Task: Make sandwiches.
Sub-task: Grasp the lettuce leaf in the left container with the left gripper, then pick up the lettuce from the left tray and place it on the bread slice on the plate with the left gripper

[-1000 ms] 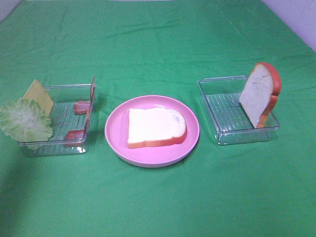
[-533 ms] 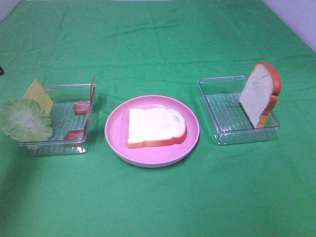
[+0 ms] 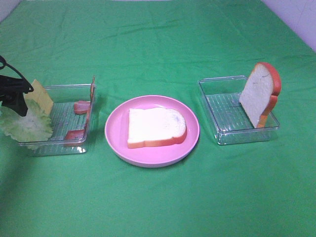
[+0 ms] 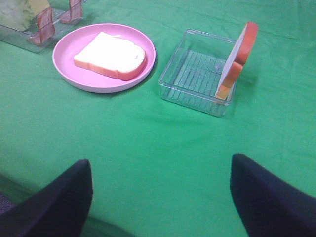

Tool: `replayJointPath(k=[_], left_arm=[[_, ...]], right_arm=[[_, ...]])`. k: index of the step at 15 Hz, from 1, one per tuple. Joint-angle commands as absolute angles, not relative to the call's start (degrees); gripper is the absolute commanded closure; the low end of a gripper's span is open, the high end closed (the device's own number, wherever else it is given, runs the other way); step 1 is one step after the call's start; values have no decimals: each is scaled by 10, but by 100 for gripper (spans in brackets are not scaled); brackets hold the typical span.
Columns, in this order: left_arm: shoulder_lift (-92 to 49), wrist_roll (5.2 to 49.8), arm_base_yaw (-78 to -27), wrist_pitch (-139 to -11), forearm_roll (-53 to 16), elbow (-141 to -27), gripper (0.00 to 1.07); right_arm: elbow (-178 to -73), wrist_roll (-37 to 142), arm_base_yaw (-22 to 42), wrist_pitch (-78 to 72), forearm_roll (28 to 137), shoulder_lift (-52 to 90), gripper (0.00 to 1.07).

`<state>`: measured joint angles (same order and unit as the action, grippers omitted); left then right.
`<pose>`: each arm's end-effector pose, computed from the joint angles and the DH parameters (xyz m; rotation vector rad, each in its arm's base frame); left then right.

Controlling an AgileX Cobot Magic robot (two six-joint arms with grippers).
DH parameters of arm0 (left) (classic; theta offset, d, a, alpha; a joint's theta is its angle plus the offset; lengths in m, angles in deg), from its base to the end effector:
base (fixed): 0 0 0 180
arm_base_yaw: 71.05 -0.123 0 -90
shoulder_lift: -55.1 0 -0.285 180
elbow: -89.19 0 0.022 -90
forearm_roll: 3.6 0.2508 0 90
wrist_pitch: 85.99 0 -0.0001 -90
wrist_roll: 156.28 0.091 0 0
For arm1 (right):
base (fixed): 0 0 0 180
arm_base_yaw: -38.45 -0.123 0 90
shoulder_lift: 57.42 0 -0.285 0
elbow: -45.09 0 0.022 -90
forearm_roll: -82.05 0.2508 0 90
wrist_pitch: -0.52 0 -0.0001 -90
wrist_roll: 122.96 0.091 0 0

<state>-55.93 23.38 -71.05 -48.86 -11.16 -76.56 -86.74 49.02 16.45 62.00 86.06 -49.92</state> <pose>0.3474 -0.0072 0.1757 -0.1400 2.8288 -0.1372 -0.0086 0.0026 0.2784 -0.5353 1.9798 0.2359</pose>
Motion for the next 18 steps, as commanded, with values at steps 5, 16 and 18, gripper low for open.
replayJointPath(k=[5, 16, 18], left_arm=[[-566, 310, -711, -506, -188, -768, 47], [-566, 305, -711, -493, -195, -768, 107], [-564, 303, -711, -490, -199, -768, 107]], right_arm=[[-865, 483, 164, 614, 859, -508, 33], [-865, 483, 164, 614, 859, -508, 33], [-865, 483, 164, 614, 859, -508, 33]])
